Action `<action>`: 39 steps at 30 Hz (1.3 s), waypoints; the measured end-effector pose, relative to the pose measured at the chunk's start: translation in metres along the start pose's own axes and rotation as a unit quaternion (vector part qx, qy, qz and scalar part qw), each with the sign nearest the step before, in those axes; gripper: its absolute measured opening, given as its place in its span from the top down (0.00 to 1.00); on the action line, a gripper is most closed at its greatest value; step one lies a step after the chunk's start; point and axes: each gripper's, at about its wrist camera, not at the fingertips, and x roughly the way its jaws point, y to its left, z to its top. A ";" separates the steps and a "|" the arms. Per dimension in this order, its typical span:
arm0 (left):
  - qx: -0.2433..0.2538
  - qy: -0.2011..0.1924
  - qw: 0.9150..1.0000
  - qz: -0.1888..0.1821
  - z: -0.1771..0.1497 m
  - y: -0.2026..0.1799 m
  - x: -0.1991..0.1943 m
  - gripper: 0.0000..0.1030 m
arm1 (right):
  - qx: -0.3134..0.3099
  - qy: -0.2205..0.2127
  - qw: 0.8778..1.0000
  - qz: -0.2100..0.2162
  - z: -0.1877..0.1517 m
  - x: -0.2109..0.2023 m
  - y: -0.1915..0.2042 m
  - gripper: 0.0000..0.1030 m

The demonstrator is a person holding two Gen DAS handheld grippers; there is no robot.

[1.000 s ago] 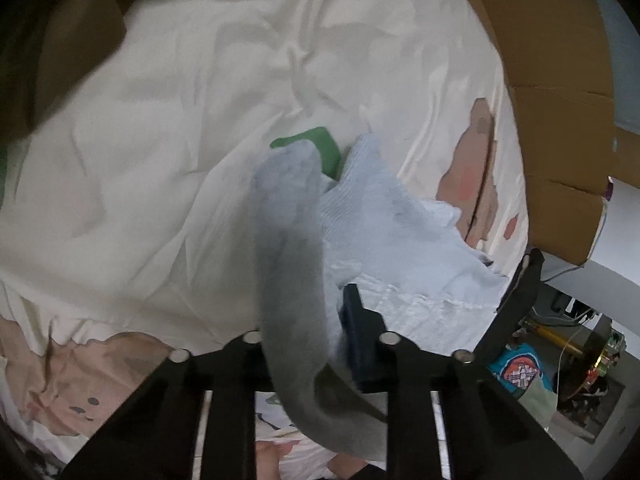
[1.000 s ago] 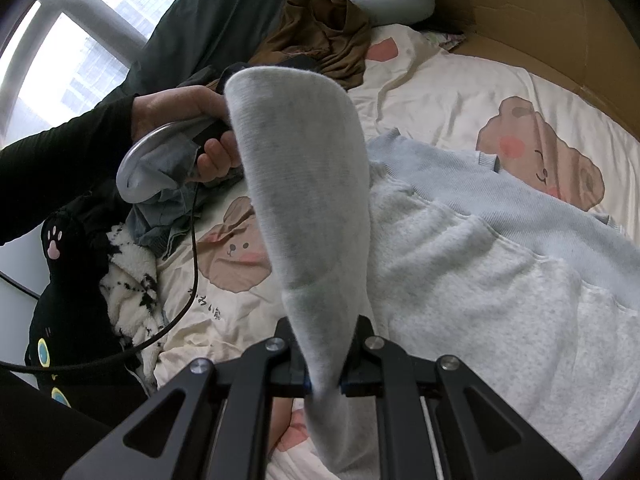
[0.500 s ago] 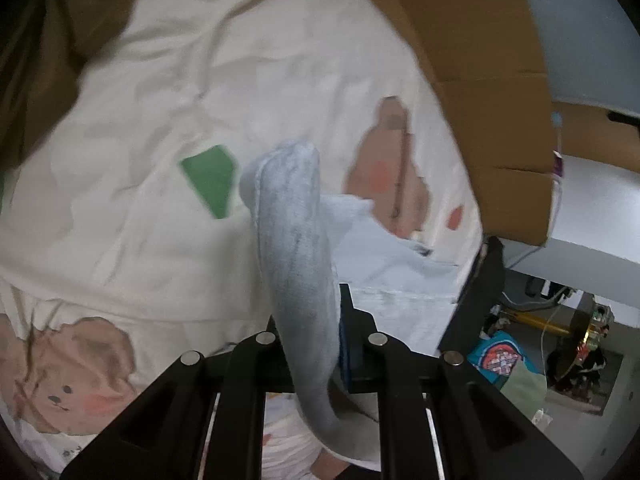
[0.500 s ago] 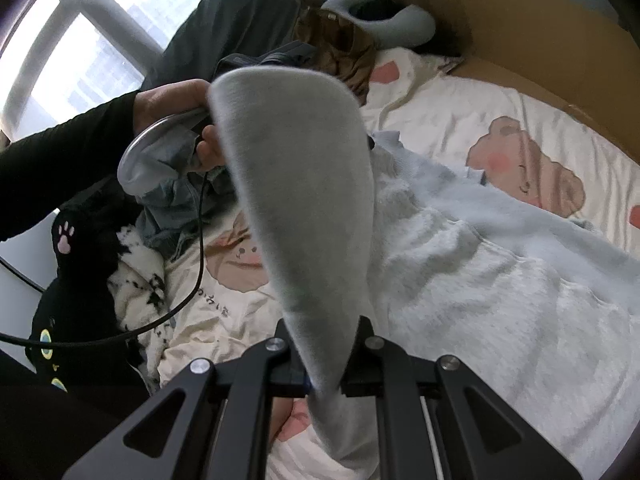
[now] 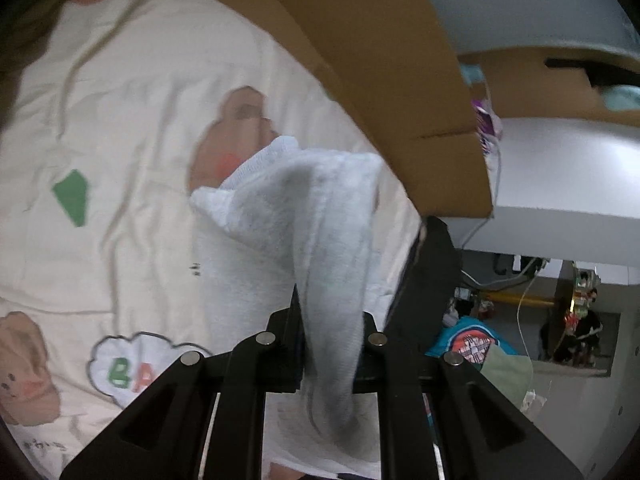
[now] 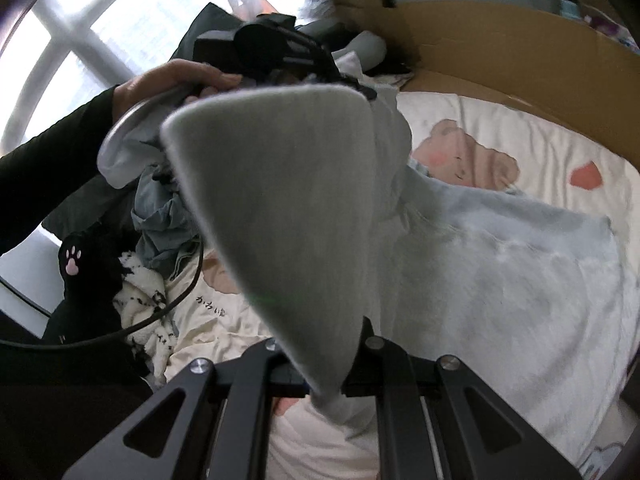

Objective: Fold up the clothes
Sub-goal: 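Lift the grey sweatshirt up with both tools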

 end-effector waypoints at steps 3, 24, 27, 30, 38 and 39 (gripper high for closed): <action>0.015 0.004 1.000 -0.004 -0.006 -0.024 0.013 0.88 | 0.018 -0.008 1.000 -0.005 -0.011 -0.015 -0.009 0.92; 0.097 0.054 0.993 0.038 -0.053 -0.125 0.151 0.88 | 0.209 -0.076 0.975 -0.021 -0.117 -0.073 -0.091 0.92; 0.092 0.061 0.993 0.041 -0.056 -0.122 0.173 0.88 | 0.236 -0.080 0.968 -0.023 -0.131 -0.071 -0.103 0.92; 0.089 0.069 0.993 0.045 -0.059 -0.119 0.191 0.88 | 0.261 -0.080 0.962 -0.020 -0.143 -0.068 -0.114 0.94; 0.086 0.078 0.991 0.067 -0.068 -0.122 0.236 0.88 | 0.305 -0.076 0.949 -0.005 -0.166 -0.063 -0.135 0.95; 0.089 0.079 0.990 0.072 -0.070 -0.122 0.242 0.88 | 0.311 -0.076 0.947 -0.002 -0.169 -0.063 -0.137 0.95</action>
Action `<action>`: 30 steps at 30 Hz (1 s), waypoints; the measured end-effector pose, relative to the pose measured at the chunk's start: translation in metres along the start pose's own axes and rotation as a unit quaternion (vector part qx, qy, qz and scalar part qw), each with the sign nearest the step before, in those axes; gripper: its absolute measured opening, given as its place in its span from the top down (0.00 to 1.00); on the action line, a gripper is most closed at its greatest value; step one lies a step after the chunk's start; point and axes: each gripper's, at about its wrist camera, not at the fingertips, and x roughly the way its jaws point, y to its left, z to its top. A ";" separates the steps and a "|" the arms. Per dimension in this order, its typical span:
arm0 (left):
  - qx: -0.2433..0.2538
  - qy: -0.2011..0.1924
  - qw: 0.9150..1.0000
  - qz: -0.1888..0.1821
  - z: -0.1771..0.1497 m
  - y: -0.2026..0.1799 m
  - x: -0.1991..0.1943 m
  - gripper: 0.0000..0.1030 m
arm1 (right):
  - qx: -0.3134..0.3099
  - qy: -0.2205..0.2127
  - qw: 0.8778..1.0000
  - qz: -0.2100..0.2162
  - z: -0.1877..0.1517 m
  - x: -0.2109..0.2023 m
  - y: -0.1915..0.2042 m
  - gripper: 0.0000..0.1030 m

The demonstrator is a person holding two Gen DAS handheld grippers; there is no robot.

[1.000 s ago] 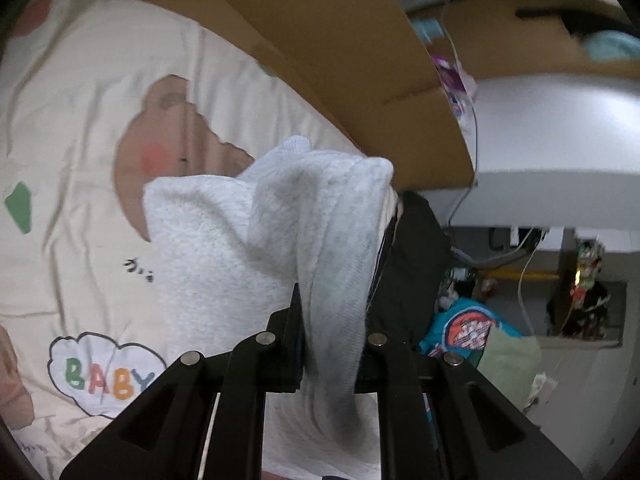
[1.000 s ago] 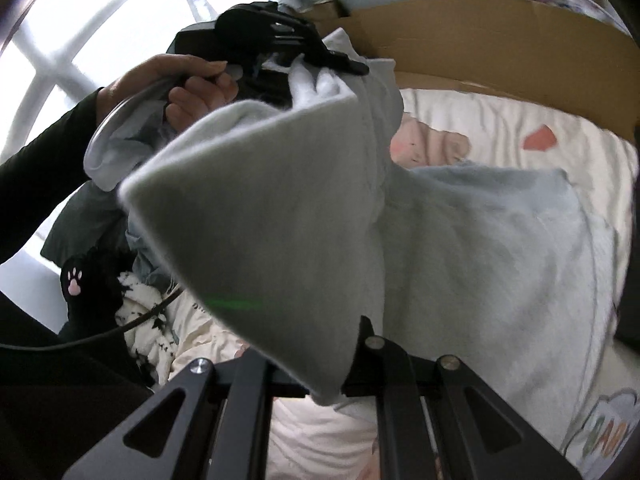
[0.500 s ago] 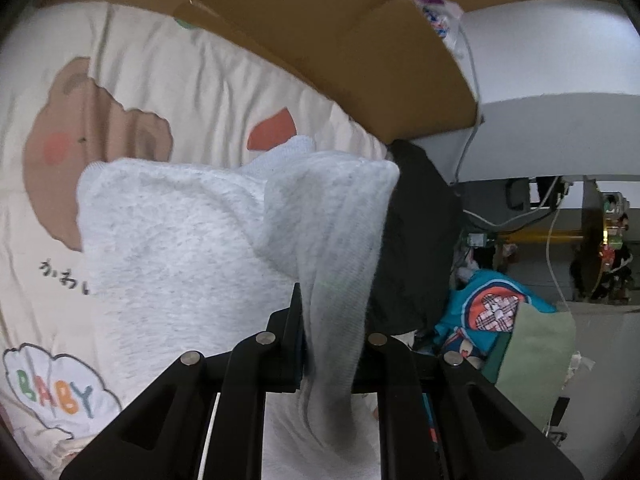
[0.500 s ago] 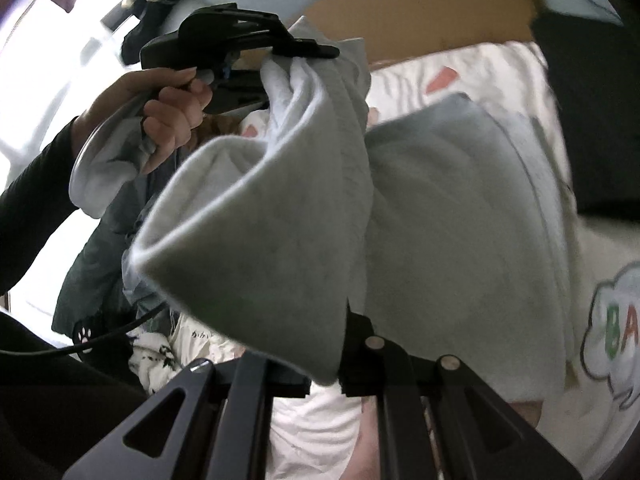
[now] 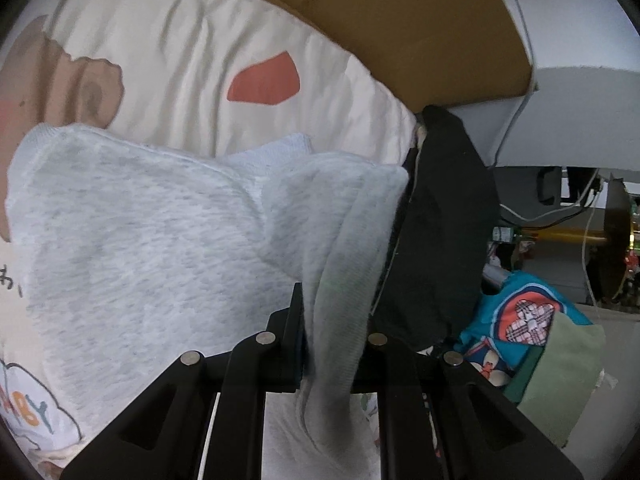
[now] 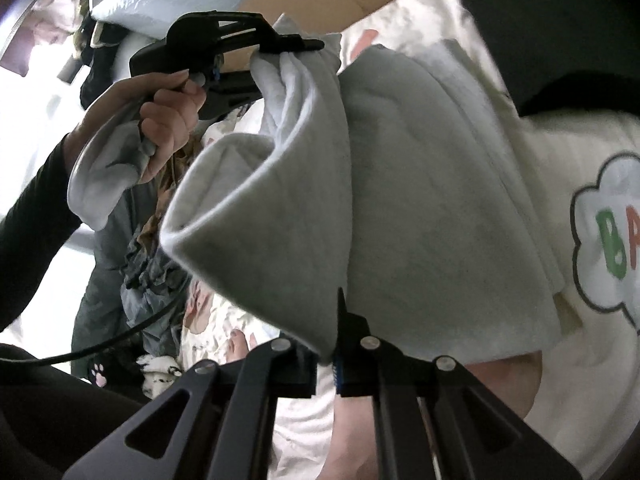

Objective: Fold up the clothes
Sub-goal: 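Lift the grey sweatshirt up with both tools, then lay the lifted sweatshirt down onto the folded stack with both tools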

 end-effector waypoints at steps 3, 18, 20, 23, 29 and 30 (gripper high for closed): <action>0.005 0.005 1.000 0.012 -0.003 -0.003 0.015 0.88 | 0.016 0.004 1.000 0.005 -0.004 0.001 -0.010 0.95; 0.048 0.022 0.996 0.071 -0.010 -0.013 0.073 0.88 | 0.103 0.007 0.995 0.014 -0.015 0.003 -0.062 0.75; 0.051 0.023 0.996 0.074 -0.010 -0.011 0.076 0.88 | 0.108 -0.004 0.994 0.009 -0.010 -0.004 -0.066 0.68; 0.056 0.024 0.995 0.078 -0.010 -0.011 0.077 0.88 | 0.135 -0.031 0.990 0.010 -0.005 -0.016 -0.075 0.59; 0.057 0.027 0.994 0.086 -0.012 -0.015 0.074 0.88 | 0.172 -0.032 0.984 0.017 -0.006 -0.008 -0.083 0.96; 0.056 0.028 0.994 0.086 -0.012 -0.015 0.074 0.88 | 0.171 -0.031 0.985 0.015 -0.009 -0.006 -0.084 0.96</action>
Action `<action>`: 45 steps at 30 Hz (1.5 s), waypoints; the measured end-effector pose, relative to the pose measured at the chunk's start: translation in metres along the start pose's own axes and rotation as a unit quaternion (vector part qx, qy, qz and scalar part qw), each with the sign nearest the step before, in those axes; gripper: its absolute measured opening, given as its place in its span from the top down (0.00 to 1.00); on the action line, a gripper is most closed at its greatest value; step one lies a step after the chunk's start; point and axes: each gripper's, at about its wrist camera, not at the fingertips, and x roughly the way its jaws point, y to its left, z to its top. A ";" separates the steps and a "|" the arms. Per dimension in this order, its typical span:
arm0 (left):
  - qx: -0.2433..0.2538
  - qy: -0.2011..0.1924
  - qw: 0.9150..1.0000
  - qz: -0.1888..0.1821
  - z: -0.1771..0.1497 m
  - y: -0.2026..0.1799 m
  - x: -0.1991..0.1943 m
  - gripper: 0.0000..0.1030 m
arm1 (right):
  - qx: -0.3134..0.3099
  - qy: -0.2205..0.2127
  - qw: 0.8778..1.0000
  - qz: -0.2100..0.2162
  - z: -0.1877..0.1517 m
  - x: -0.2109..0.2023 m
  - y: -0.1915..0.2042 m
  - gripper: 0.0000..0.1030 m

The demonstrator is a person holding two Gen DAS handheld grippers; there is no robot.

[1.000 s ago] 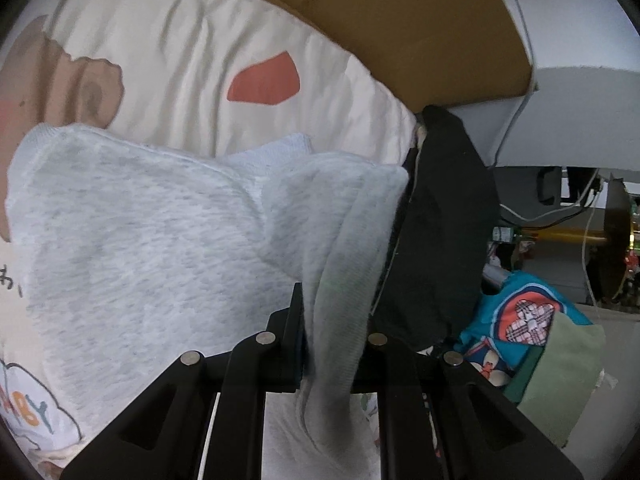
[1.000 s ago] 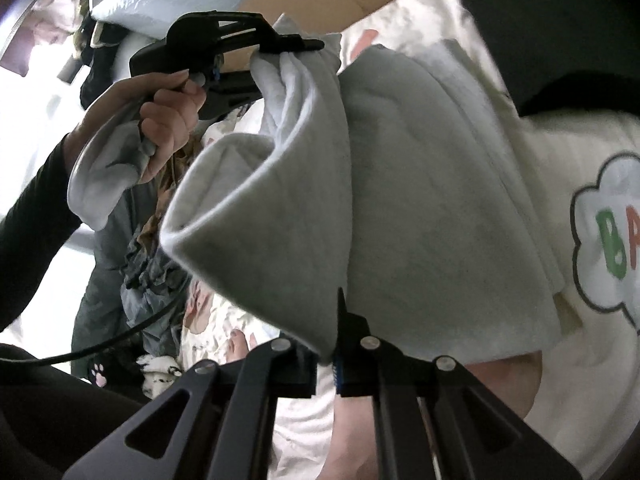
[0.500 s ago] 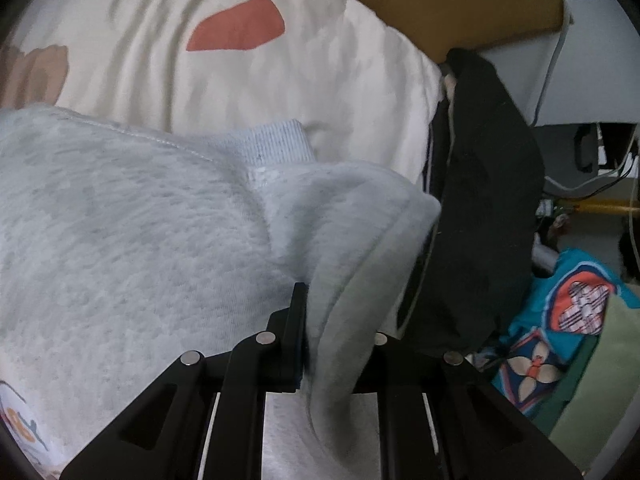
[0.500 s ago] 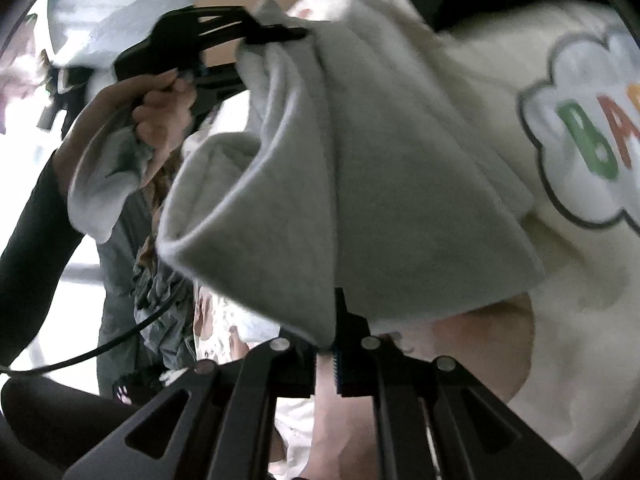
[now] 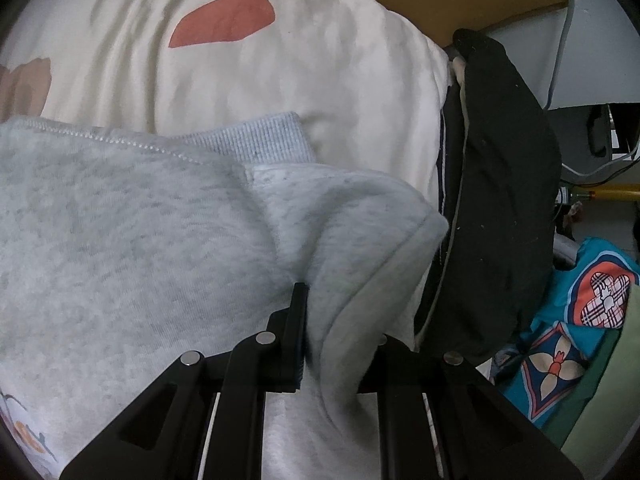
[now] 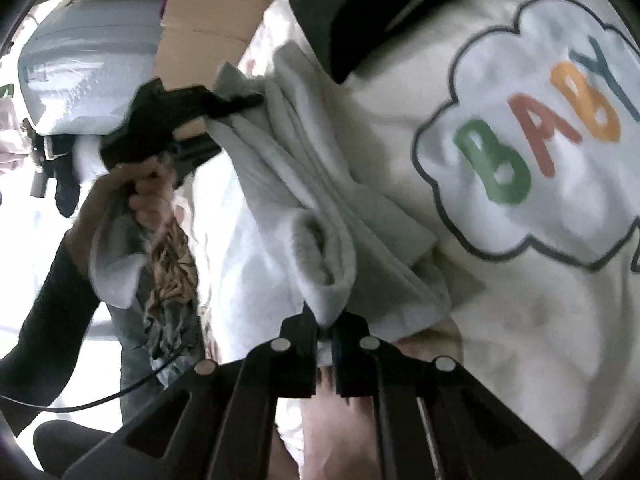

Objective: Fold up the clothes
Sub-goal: 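Lay the lifted sweatshirt down onto the folded stack with both tools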

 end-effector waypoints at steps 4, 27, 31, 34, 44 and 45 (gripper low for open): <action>-0.005 0.008 1.000 0.005 0.001 -0.001 0.000 0.88 | 0.007 0.006 1.000 -0.005 -0.005 0.002 -0.014 0.96; 0.022 0.021 0.999 -0.037 -0.005 -0.022 -0.017 0.80 | -0.012 0.015 0.998 -0.059 -0.010 0.006 -0.004 0.70; 0.016 0.022 0.999 -0.047 -0.012 -0.023 -0.010 0.83 | -0.047 -0.013 0.997 -0.067 -0.005 -0.009 0.013 0.61; 0.011 0.020 0.998 -0.054 -0.010 -0.029 -0.003 0.86 | -0.055 -0.022 0.996 -0.072 0.000 -0.011 0.011 0.62; 0.020 0.015 0.998 -0.065 -0.003 -0.034 0.000 0.88 | -0.048 -0.018 0.994 -0.095 0.000 -0.007 0.010 0.92; 0.019 0.016 0.998 -0.064 -0.002 -0.036 0.005 0.88 | -0.046 -0.016 0.994 -0.098 0.000 -0.006 0.007 0.92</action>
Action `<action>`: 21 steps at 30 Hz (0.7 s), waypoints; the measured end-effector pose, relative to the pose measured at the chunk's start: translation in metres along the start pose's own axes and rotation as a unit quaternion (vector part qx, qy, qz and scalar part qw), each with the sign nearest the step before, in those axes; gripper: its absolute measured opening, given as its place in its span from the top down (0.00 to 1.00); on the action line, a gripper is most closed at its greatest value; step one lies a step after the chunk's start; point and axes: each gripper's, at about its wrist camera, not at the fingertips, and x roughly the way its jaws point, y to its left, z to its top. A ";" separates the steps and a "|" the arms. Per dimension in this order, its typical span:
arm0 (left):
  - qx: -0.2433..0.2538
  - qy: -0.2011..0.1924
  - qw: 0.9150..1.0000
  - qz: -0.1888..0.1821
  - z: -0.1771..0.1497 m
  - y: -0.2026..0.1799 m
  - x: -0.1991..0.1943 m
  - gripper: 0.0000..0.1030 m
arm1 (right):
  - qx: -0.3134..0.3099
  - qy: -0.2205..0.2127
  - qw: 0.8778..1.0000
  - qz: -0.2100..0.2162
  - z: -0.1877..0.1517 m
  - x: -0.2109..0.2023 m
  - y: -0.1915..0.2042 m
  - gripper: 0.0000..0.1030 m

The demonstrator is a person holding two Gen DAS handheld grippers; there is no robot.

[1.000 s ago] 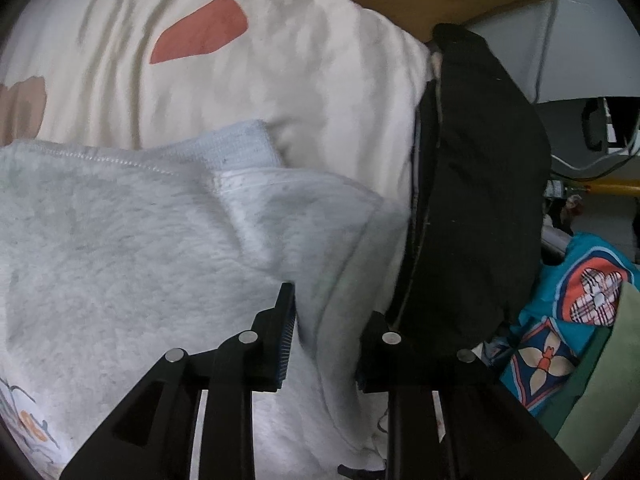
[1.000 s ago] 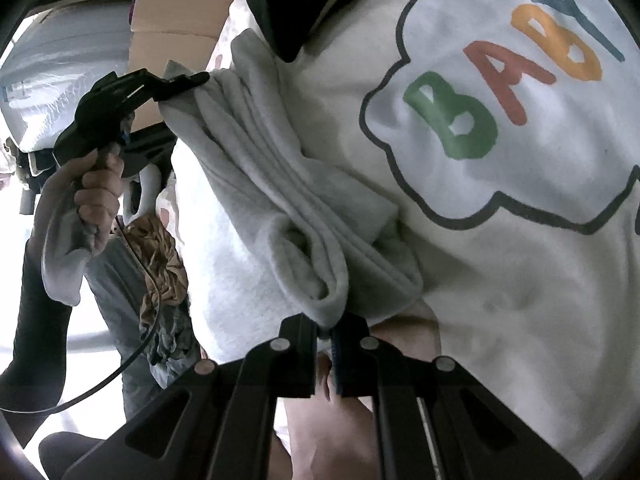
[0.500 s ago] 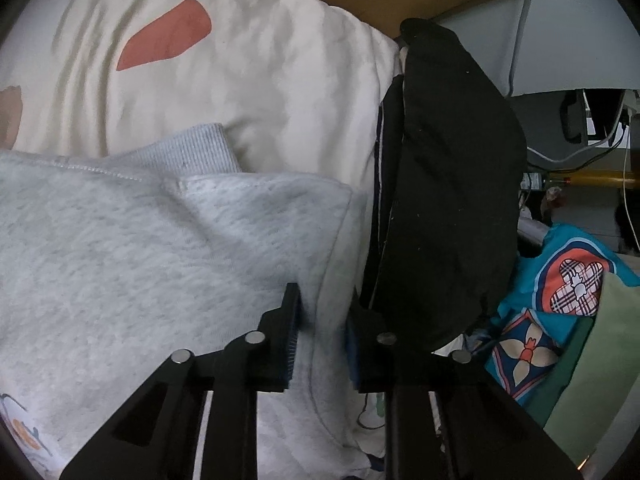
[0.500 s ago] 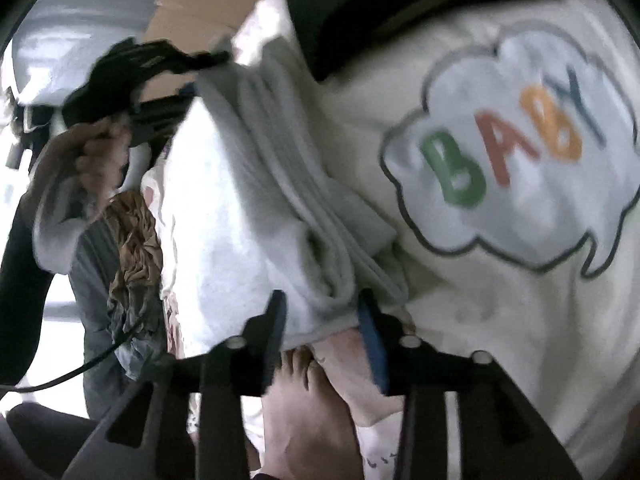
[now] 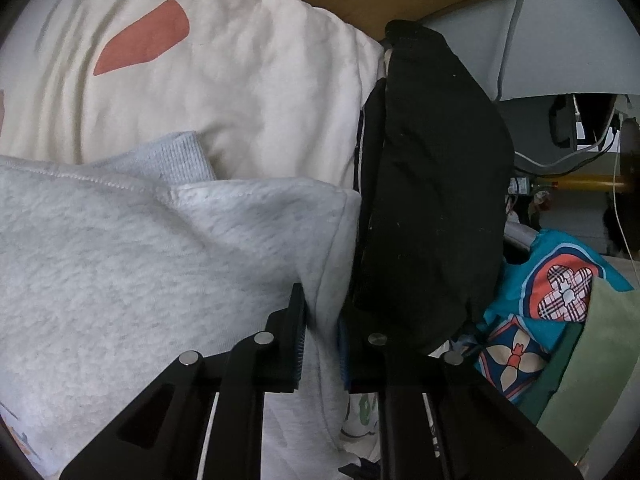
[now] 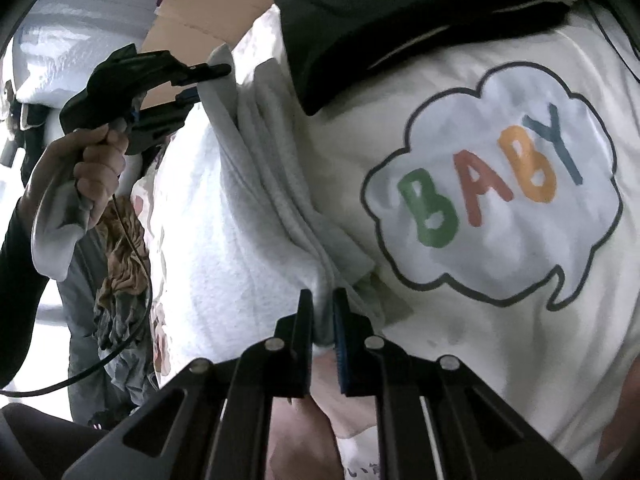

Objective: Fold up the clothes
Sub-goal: 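Lay the lifted sweatshirt down onto the folded stack with both tools, then open both tools, releasing the sweatshirt on the bed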

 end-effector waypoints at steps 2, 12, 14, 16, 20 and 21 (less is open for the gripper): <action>0.000 0.000 1.000 0.003 0.003 -0.006 0.013 0.88 | 0.004 0.005 1.000 -0.006 -0.001 0.004 -0.004 0.92; -0.018 0.011 1.000 0.021 0.010 -0.001 0.043 0.84 | 0.019 0.018 1.000 -0.012 0.001 0.010 -0.009 0.87; -0.009 0.014 1.000 0.016 0.011 -0.005 0.041 0.72 | 0.010 0.018 1.000 -0.018 0.002 0.004 -0.005 0.83; 0.008 0.011 1.000 0.001 0.010 -0.014 0.034 0.49 | -0.002 0.010 1.000 -0.016 0.003 -0.004 -0.001 0.82; 0.037 0.000 0.999 -0.013 0.008 -0.033 0.013 0.32 | -0.023 -0.007 1.000 -0.015 0.008 -0.017 0.008 0.81; 0.044 -0.001 0.999 -0.014 0.007 -0.037 0.009 0.32 | -0.028 -0.012 0.999 -0.015 0.009 -0.019 0.012 0.81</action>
